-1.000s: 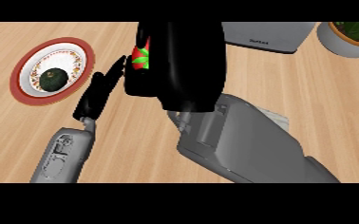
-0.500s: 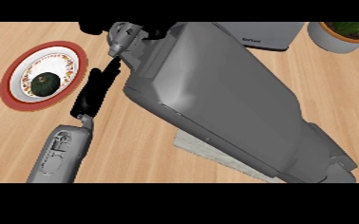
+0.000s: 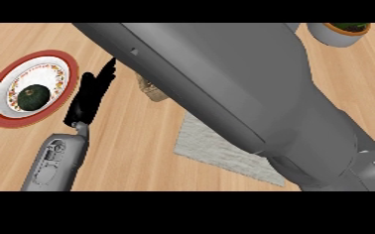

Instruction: Pick the tomato from the placemat and place it in the basket

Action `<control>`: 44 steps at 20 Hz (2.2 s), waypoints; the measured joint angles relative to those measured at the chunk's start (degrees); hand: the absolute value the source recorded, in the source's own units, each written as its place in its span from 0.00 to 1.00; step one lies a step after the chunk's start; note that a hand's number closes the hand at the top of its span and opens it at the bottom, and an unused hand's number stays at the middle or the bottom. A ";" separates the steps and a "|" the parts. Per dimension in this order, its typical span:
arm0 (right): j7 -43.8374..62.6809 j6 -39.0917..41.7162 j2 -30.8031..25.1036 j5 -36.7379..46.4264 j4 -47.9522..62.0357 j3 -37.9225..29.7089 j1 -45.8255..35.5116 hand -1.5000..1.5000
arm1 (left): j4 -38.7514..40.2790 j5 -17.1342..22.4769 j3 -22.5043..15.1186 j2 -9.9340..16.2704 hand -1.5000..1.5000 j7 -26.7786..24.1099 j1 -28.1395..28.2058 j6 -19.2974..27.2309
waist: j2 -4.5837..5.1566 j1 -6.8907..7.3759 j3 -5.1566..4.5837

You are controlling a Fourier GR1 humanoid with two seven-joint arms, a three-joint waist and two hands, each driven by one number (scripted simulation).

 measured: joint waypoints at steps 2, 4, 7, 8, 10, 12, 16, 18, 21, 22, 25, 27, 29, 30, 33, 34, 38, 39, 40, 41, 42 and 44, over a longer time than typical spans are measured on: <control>-0.03 1.16 -0.02 -0.21 3.90 -1.21 -3.28 1.00 | -0.09 0.06 0.34 0.08 0.50 -0.22 0.43 0.27 | 0.05 -0.77 0.09; -0.09 1.78 -0.05 -0.87 6.97 -1.55 -5.18 1.00 | -0.27 0.03 0.65 0.16 0.50 -0.46 0.87 0.61 | 0.11 -1.46 0.20; -1.07 2.82 -0.02 -2.26 11.54 -2.95 -8.66 1.00 | -0.65 0.16 1.06 0.25 0.50 -0.79 1.44 0.85 | 0.25 -2.26 0.30; -1.56 2.86 -0.02 -2.84 12.95 -3.26 -9.36 1.00 | -0.77 0.28 1.29 0.56 0.50 -1.02 1.68 0.65 | 0.31 -2.42 0.33; -2.58 2.80 0.03 -4.03 15.10 -3.73 -10.25 1.00 | -1.72 0.44 1.51 0.84 0.50 -0.79 2.47 0.55 | 0.36 -2.74 0.39; -3.22 2.40 0.06 -4.82 17.16 -3.81 -10.87 1.00 | -1.93 0.39 1.46 0.39 0.50 -1.03 3.08 0.93 | 0.45 -3.00 0.42; -4.21 2.02 0.14 -6.47 19.00 -3.72 -10.41 1.00 | -2.48 1.19 2.73 1.61 0.50 -0.67 3.32 0.16 | 0.39 -3.82 0.49; -4.79 1.54 0.17 -6.79 19.88 -3.22 -9.31 1.00 | -2.45 1.27 3.12 1.99 0.50 -0.72 3.29 0.03 | 0.42 -4.11 0.52; -4.99 0.15 0.19 -8.49 20.40 -2.53 -7.40 1.00 | -2.88 0.77 2.51 1.23 0.50 -1.01 4.16 0.49 | 0.41 -4.13 0.54; -5.00 -0.52 0.19 -9.45 20.37 -2.55 -6.50 1.00 | -2.47 0.93 2.76 1.47 0.50 -1.35 4.12 0.23 | 0.44 -4.10 0.53; -4.55 -3.54 0.17 -11.21 20.01 -3.09 -3.48 0.00 | -2.37 1.02 3.00 1.55 0.50 -1.48 4.15 0.18 | 0.39 -4.25 0.55; -4.58 -5.92 0.16 -12.50 19.12 -3.13 -1.56 0.00 | -2.27 0.91 2.94 1.34 0.50 -0.64 3.30 0.37 | 0.39 -4.36 0.58; -5.19 -8.65 0.16 -13.29 18.18 -2.54 0.50 0.00 | -2.38 0.92 3.01 1.46 0.50 -0.98 3.77 0.21 | 0.38 -4.30 0.58; -5.44 -10.15 0.15 -13.49 17.84 -2.00 1.38 0.00 | -2.49 0.79 2.84 1.34 0.50 -1.18 4.13 0.23 | 0.39 -4.23 0.58; -5.76 -14.33 0.15 -13.68 16.04 -0.28 3.34 0.00 | -2.66 0.97 2.84 1.01 0.50 -1.03 4.31 0.19 | 0.36 -4.27 0.59; -6.27 -16.42 0.16 -13.01 15.37 0.16 4.45 0.00 | -2.78 1.05 3.07 1.21 0.50 -0.98 4.33 0.18 | 0.33 -4.47 0.60; -6.07 -22.14 -0.38 -9.66 12.62 0.12 4.42 0.00 | -2.74 1.23 3.78 1.56 0.50 -0.52 4.45 0.36 | 0.07 -5.41 0.64; -5.82 -23.22 -0.54 -8.41 12.00 0.15 4.50 0.00 | -2.80 1.51 4.23 1.94 0.50 -0.15 4.17 0.20 | -0.01 -5.69 0.65; -5.50 -23.93 -0.73 -7.27 11.11 0.19 4.89 0.00 | -2.93 1.36 4.23 1.71 0.50 -0.10 4.35 0.60 | -0.12 -6.03 0.67; -4.99 -24.69 -0.89 -6.05 10.20 0.13 4.89 0.00 | -2.83 1.32 4.25 1.50 0.50 -0.10 4.59 0.83 | -0.24 -6.36 0.68; -4.56 -25.31 -1.38 -4.91 9.58 -0.15 5.09 0.00 | -2.96 1.28 4.26 1.50 0.50 -0.37 5.15 0.86 | -0.32 -6.52 0.67; -3.72 -26.35 -2.35 -3.01 7.81 -0.85 6.28 0.00 | -3.16 1.35 4.48 1.63 0.50 -0.64 5.99 0.86 | -0.52 -7.05 0.70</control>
